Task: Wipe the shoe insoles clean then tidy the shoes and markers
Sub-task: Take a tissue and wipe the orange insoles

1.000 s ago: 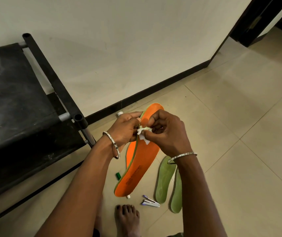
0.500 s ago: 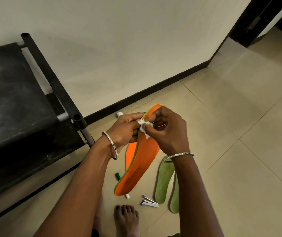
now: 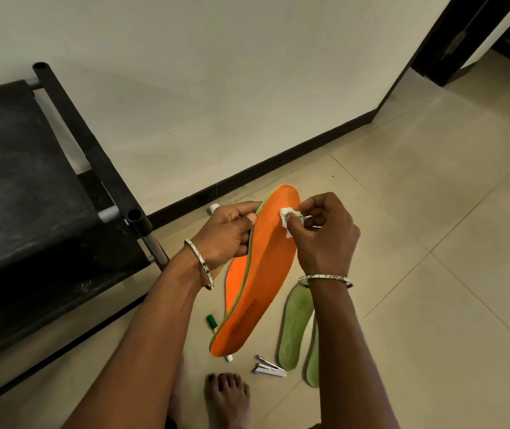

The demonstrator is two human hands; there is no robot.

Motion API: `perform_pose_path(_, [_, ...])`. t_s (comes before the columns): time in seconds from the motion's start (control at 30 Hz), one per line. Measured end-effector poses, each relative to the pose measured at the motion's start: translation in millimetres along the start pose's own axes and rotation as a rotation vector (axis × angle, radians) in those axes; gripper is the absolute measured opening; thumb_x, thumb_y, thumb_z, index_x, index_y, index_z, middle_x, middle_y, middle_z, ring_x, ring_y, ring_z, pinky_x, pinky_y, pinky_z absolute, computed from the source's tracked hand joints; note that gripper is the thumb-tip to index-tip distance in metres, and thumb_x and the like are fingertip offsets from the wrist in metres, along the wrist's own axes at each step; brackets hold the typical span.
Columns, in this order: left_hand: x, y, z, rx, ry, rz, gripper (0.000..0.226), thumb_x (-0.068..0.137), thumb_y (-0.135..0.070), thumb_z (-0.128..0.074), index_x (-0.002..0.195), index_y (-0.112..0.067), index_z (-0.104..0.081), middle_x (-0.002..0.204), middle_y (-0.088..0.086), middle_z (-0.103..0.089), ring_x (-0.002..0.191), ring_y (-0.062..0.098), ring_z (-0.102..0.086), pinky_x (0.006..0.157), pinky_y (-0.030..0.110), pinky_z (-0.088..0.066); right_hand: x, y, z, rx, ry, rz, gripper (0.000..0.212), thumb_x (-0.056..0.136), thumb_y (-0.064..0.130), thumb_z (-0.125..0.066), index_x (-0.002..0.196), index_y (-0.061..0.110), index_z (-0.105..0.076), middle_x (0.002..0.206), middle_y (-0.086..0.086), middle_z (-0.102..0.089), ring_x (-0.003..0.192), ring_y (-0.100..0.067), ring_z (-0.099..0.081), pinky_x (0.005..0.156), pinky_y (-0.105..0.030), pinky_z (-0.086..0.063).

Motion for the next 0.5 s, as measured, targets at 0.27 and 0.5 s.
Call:
perform_pose_path(0.27, [4,3,9,-0.024,-0.128,-0.003,0.032,0.106,-0.011,-0.041,0.13,-0.016,-0.062,0.097,0.01,-0.072,0.076,0.017,-0.069,0.073,0.035,-0.059,-6,10,-7,0.125,0.321,0.099,0.023,0.073,0.026,-0.087,0.083,0.018,-0.068,0.077,0.009,-0.068,0.07,-0.006,-0.065,0.06,-0.011,-0.05])
perform_pose_path(0.5, [-1,-3,-2,-0.001,-0.014,-0.033,0.026,0.104,-0.019,-0.045,0.112,-0.027,-0.068,0.075,-0.002,-0.071,0.07,0.013,-0.07,0.071,0.033,-0.061,-1,5,-4,0.021,-0.01,0.02,0.024,0.079,0.029,-0.082,0.091,0.017,-0.065,0.079,0.014,-0.062,0.067,0.004,-0.06,0.062,-0.001,-0.044])
Point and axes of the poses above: each hand's wrist, its own x-axis towards the middle knuckle, its own z-axis out of the back of the hand, y = z × x, the point moved 2 cm from there along x, towards the middle knuckle
